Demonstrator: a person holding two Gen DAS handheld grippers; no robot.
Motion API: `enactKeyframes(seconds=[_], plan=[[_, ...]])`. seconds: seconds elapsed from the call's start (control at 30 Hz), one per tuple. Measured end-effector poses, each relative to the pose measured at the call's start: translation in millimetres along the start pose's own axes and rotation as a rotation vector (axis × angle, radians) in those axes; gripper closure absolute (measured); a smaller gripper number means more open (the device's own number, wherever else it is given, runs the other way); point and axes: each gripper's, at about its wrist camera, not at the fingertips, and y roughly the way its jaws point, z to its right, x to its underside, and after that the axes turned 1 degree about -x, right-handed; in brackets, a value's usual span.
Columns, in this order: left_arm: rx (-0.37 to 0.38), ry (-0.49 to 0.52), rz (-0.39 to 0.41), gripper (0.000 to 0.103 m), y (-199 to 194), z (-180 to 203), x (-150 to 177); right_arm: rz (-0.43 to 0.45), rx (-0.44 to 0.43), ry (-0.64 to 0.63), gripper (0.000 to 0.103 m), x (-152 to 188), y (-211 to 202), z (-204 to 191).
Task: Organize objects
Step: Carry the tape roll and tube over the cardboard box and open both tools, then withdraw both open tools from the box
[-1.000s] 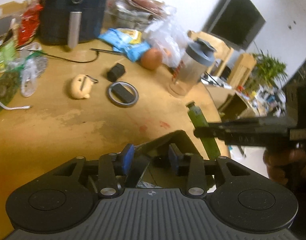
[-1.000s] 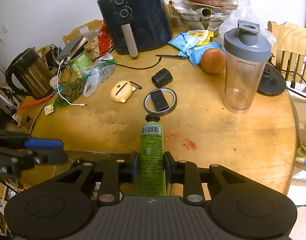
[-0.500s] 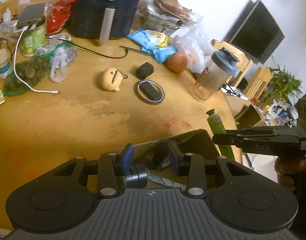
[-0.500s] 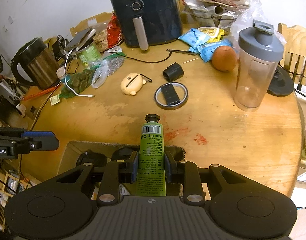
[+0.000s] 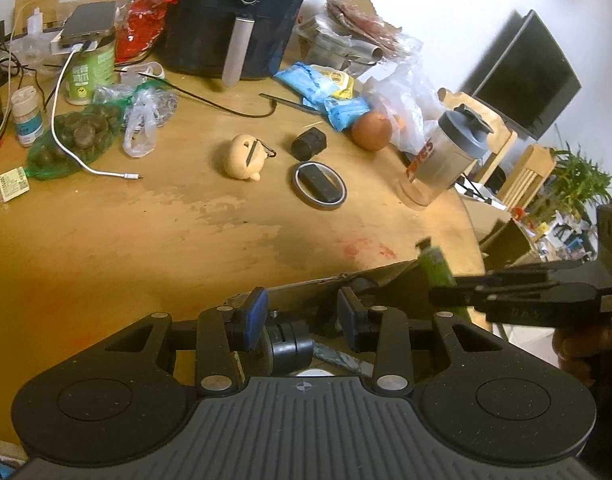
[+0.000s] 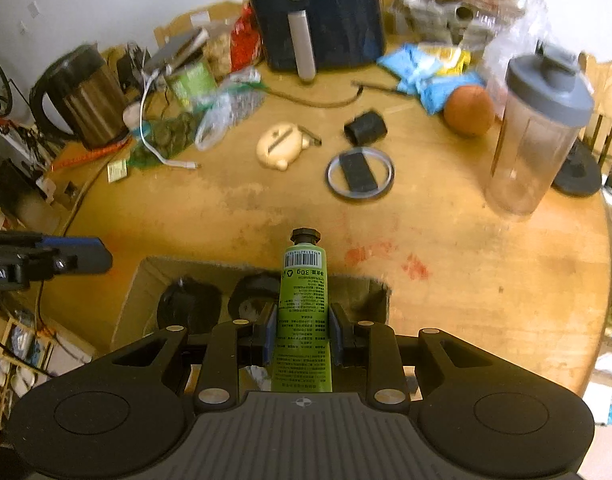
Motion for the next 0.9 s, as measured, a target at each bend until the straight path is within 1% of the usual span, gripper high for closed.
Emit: enactKeyframes(seconds=[0.03, 0.1, 0.13, 0.17, 0.2, 0.27, 0.3, 0.33, 0.37, 0.4, 0.47, 0.63, 0.67, 0.9], plan=[[-0.001, -0.004, 0.001, 0.065, 0, -1, 0, -0.015, 0.005, 0.001, 0.073, 1, 3, 0], [-0.002, -0.008, 0.002, 0.065, -1, -2, 0, -0.012, 0.038, 0.004, 0.071, 3, 4, -1], [-0.004, -0.009, 0.004, 0.065, -1, -3, 1, -0.015, 0.047, 0.007, 0.062, 3, 5, -1], [-0.005, -0.010, 0.005, 0.065, -1, -3, 0, -0.015, 0.054, 0.014, 0.050, 3, 5, 0], [-0.005, -0.011, 0.006, 0.065, -1, -3, 0, -0.009, 0.059, 0.020, 0.046, 3, 5, 1], [-0.005, -0.010, 0.006, 0.065, -1, -2, 0, 0.006, 0.071, 0.021, 0.029, 1, 3, 3], [-0.005, -0.009, 0.005, 0.065, -1, -3, 0, 0.014, 0.080, 0.022, 0.025, 1, 2, 4], [-0.005, -0.007, 0.004, 0.065, 0, -2, -1, 0.025, 0.088, 0.023, 0.018, 1, 1, 4], [-0.003, -0.003, 0.002, 0.065, 0, -2, -1, 0.034, 0.094, 0.028, 0.013, 1, 0, 5], [-0.002, 0.001, 0.000, 0.065, 0, -1, -1, 0.038, 0.094, 0.032, 0.012, 1, 1, 6], [-0.001, 0.009, -0.006, 0.065, 1, 0, -1, 0.041, 0.096, 0.043, 0.005, 2, 1, 7], [0.008, 0.032, -0.013, 0.065, 4, 4, -3, 0.035, 0.133, 0.054, 0.003, 5, 3, 9], [0.010, 0.037, -0.011, 0.065, 4, 4, -4, 0.036, 0.136, 0.064, 0.000, 5, 3, 10], [0.002, 0.049, -0.006, 0.065, 5, 5, -9, 0.047, 0.143, 0.079, 0.000, 5, 2, 12]])
